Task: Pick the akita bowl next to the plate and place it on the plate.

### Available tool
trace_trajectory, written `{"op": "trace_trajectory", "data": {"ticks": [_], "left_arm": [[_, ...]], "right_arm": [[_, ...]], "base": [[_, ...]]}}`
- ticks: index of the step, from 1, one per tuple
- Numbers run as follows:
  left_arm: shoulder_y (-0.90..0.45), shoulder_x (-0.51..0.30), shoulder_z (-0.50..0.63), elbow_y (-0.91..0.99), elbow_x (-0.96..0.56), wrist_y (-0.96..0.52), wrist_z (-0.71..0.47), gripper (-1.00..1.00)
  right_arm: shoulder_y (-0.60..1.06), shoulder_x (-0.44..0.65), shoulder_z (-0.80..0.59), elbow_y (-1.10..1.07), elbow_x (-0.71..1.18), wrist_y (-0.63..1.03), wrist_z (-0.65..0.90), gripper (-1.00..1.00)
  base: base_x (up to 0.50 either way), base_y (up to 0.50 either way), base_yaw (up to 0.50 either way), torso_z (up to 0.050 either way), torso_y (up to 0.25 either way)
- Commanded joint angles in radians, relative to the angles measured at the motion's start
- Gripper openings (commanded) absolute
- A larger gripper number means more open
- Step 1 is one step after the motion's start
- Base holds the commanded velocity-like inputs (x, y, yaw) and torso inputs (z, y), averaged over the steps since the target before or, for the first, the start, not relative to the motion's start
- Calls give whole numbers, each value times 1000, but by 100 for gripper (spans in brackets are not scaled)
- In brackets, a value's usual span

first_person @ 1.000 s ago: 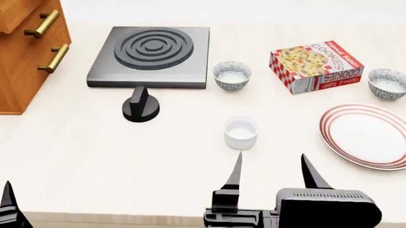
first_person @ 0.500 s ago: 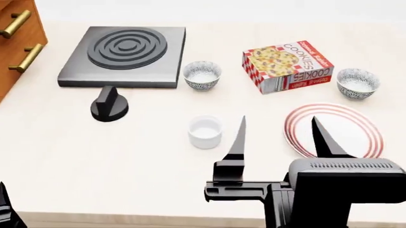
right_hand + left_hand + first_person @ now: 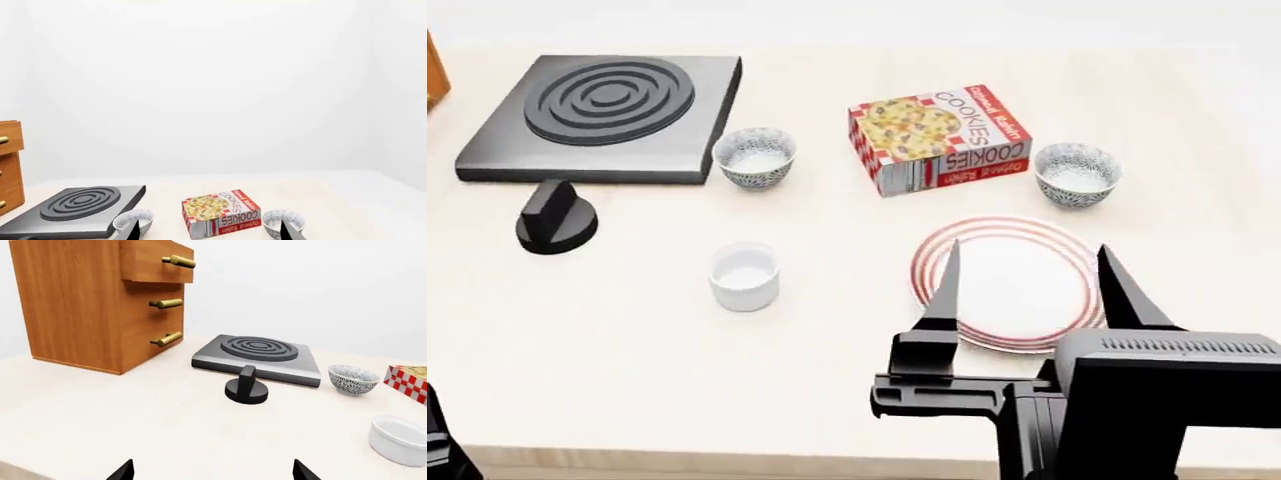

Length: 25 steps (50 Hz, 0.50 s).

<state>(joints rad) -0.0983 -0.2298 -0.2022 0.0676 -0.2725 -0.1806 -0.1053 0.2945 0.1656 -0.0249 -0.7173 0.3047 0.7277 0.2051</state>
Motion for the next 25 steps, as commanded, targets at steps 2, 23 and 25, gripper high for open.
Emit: {"op": "trace_trajectory", "data": {"ticks": [2, 23, 25], "left_arm": [[1, -5, 8, -3, 0, 2, -4, 100], [4, -11, 14, 1, -8, 1, -11, 100], [4, -12, 14, 1, -9, 2, -12, 100]], "right_arm": [[-2, 7, 5, 1, 13, -6, 8, 100], [-1, 20, 5, -3, 29, -5, 24, 100], [0, 21, 5, -3, 32, -5, 24, 100]], "base": [[0, -369, 0, 0, 0], [0, -371, 0, 0, 0], [0, -371, 0, 0, 0]]}}
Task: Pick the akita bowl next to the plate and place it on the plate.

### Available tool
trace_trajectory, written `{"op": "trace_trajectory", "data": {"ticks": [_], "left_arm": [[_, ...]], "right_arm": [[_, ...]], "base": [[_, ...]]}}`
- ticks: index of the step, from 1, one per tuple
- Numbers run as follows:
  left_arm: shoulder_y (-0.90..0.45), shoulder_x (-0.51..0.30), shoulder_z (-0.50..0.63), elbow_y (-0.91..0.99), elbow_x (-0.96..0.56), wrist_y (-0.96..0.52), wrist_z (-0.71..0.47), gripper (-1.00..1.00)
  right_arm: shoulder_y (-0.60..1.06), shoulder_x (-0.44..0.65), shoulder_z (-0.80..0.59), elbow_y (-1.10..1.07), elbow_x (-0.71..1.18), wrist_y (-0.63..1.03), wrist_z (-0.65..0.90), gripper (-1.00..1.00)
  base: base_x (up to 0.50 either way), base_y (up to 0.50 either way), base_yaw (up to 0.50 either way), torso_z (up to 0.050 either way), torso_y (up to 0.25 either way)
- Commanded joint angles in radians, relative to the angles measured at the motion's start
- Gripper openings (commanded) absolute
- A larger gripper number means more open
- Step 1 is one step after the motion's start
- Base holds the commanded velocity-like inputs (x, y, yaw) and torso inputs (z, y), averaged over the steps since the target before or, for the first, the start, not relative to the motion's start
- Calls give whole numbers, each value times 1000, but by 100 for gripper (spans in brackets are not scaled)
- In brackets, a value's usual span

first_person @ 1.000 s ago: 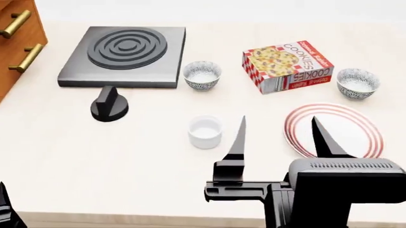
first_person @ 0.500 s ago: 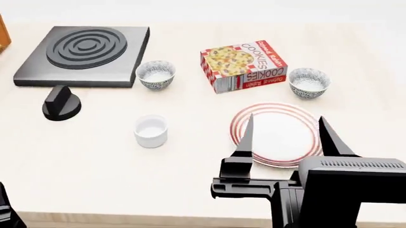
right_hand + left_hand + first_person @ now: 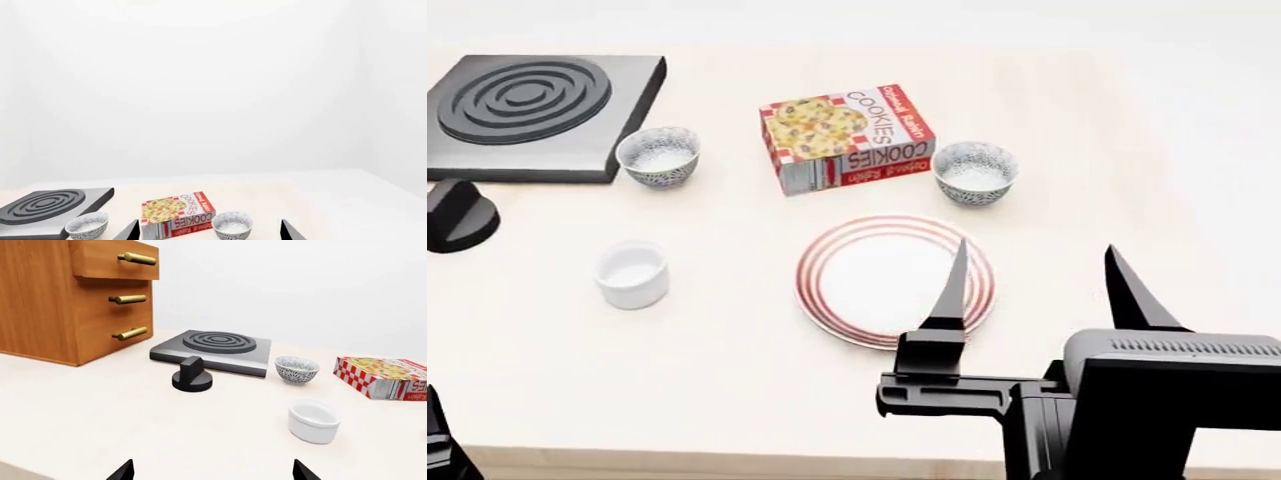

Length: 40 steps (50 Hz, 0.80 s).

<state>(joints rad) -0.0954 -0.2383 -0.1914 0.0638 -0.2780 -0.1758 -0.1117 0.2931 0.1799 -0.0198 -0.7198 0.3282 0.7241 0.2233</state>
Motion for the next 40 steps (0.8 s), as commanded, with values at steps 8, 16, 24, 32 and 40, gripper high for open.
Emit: {"op": "trace_trajectory", "data": {"ticks": [8, 16, 24, 32, 40], "left_arm": [[0, -5, 6, 0, -6, 1, -7, 100], [1, -7, 7, -1, -9, 3, -9, 100], [3, -10, 9, -1, -12, 6, -10, 100], [4, -12, 13, 2, -13, 3, -15, 100], [2, -14, 15, 5, -18, -3, -19, 100]], "right_arm": [[0, 11, -1, 5, 14, -5, 9, 100], [-1, 21, -24, 8, 3, -11, 13, 100], [-3, 30, -35, 16, 20, -13, -4, 100], [-4, 32, -30, 18, 31, -17, -2, 100], [-2, 34, -31, 15, 41, -16, -1, 100]], "base": [[0, -371, 0, 0, 0], [0, -141, 0, 0, 0], [266, 0, 0, 0, 0], [500, 0, 0, 0, 0], [500, 0, 0, 0, 0]]}}
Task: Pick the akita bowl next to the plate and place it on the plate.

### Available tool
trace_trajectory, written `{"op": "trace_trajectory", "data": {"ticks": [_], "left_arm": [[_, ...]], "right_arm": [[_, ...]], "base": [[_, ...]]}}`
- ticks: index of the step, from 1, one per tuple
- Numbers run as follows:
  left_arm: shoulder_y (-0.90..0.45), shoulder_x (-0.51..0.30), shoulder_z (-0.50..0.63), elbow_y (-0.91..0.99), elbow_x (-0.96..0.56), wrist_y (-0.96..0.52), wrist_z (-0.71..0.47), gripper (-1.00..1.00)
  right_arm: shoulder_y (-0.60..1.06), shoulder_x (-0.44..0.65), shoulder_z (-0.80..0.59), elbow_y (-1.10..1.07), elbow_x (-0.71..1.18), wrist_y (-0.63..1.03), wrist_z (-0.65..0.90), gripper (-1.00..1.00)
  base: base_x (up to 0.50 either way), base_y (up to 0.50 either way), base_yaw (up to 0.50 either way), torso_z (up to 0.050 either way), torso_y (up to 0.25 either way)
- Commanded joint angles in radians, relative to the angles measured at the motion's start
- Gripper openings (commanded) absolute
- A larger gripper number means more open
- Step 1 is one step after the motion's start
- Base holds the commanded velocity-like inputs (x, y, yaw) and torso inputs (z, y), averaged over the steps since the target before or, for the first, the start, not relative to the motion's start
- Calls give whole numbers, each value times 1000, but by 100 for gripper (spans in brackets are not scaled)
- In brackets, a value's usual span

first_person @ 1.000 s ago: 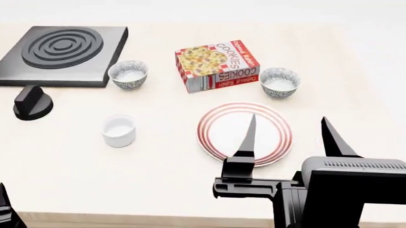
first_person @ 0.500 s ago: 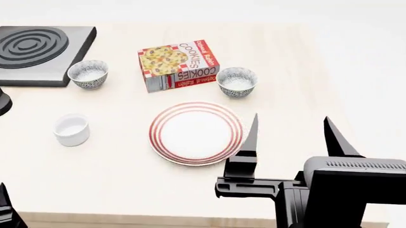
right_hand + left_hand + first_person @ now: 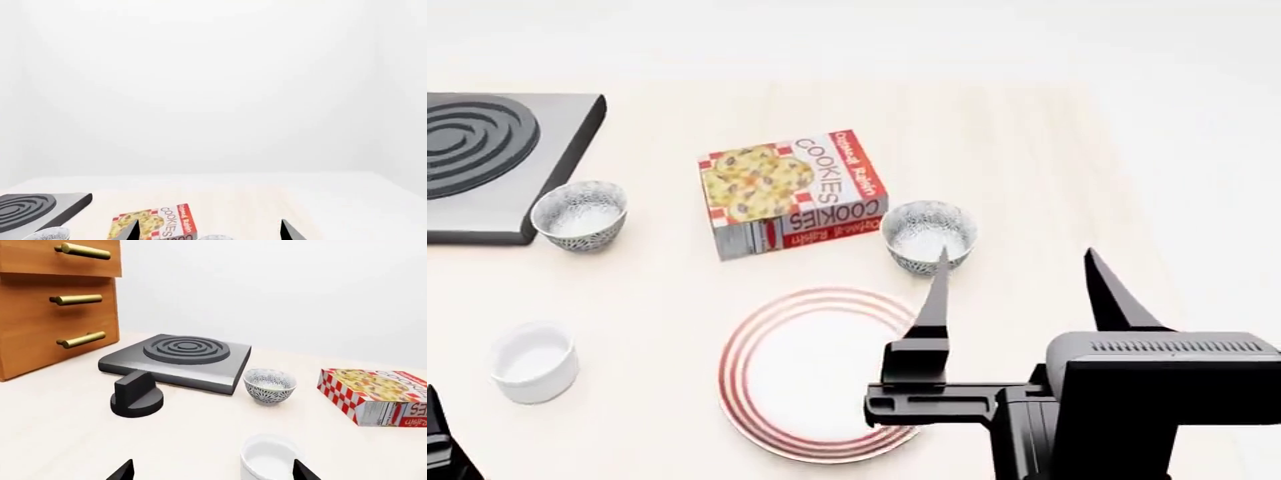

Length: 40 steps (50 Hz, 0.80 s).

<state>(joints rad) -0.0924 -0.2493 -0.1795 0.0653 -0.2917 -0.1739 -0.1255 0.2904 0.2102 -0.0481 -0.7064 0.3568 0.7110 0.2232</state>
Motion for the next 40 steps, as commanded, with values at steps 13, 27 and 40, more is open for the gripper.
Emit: {"op": "trace_trajectory", "data": {"ticks": [13, 27, 40], "left_arm": [[3, -8, 6, 14, -12, -14, -10, 100], [3, -11, 8, 7, -21, -8, -10, 100], [-1, -14, 13, 0, -21, -5, -13, 100]], "right_arm": [[2, 7, -1, 4, 30, 8, 8, 100], [0, 13, 4, 8, 40, 0, 14, 100], [1, 16, 2, 17, 52, -2, 16, 100]], "base": [[500, 0, 0, 0, 0], [500, 0, 0, 0, 1], [500, 0, 0, 0, 1]]}}
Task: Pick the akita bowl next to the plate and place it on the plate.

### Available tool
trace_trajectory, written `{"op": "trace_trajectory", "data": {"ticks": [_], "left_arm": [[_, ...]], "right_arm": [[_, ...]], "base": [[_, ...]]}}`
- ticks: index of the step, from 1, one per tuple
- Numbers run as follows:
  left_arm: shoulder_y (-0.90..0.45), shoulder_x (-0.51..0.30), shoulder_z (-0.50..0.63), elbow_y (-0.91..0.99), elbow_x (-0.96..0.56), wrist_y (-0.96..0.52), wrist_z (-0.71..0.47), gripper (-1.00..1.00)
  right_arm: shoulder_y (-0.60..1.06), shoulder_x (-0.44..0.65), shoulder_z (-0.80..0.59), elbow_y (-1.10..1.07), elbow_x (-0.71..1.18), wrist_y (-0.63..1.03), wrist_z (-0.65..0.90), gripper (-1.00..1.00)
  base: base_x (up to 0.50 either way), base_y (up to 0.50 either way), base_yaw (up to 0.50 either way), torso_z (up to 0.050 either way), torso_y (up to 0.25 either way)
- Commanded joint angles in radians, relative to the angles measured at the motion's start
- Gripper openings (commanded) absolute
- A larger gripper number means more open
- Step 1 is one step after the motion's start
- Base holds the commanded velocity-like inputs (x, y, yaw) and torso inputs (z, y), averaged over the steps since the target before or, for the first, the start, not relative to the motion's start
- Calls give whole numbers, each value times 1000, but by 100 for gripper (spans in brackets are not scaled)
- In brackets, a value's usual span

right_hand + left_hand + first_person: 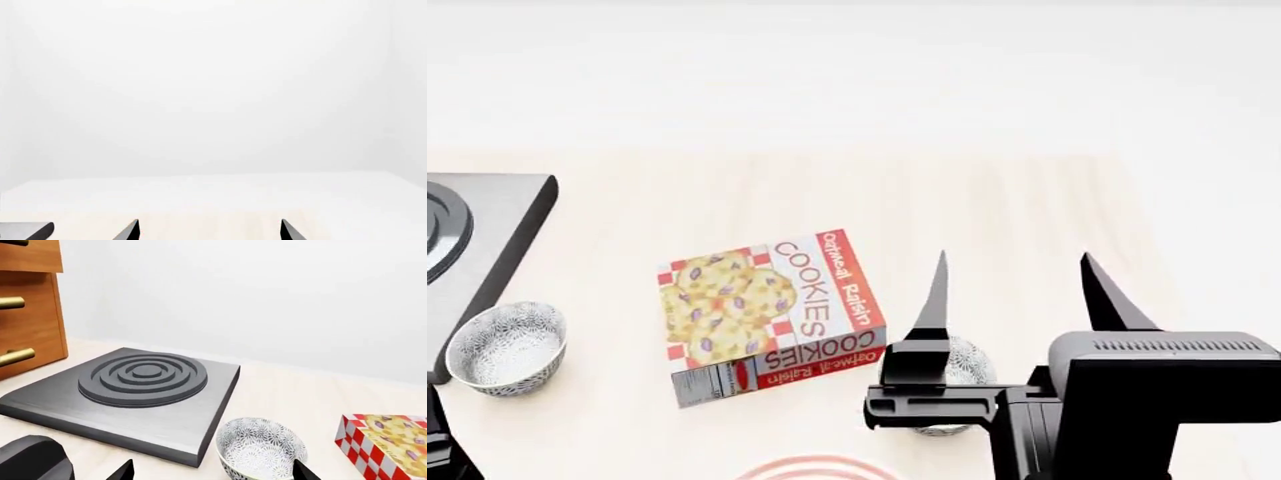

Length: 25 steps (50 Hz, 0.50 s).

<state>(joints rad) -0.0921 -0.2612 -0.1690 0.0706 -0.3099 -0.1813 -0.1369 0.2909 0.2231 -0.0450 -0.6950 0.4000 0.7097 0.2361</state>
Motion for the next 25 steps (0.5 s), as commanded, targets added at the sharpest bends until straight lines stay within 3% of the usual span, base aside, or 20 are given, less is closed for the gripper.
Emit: {"op": "trace_trajectory", "data": {"ticks": [1, 4, 8, 17, 25], "left_arm": [[0, -3, 4, -3, -2, 2, -3, 100], [0, -4, 3, -3, -5, 1, -4, 100], [1, -5, 3, 3, -8, -3, -7, 100], [1, -6, 4, -1, -13, -1, -8, 100], [1, -8, 6, -5, -14, 2, -10, 100]], "right_arm": [[0, 3, -3, 7, 5, -2, 7, 100], [0, 0, -5, 12, 6, -8, 9, 100], [6, -6, -4, 32, 4, -19, 12, 100], [286, -4, -32, 299, 13, 191, 35, 100], [459, -5, -56, 597, -29, 170, 10, 100]], "base": [[500, 0, 0, 0, 0], [500, 0, 0, 0, 0], [23, 0, 0, 0, 0], [0, 0, 0, 0, 0], [0, 0, 0, 0, 0]]}}
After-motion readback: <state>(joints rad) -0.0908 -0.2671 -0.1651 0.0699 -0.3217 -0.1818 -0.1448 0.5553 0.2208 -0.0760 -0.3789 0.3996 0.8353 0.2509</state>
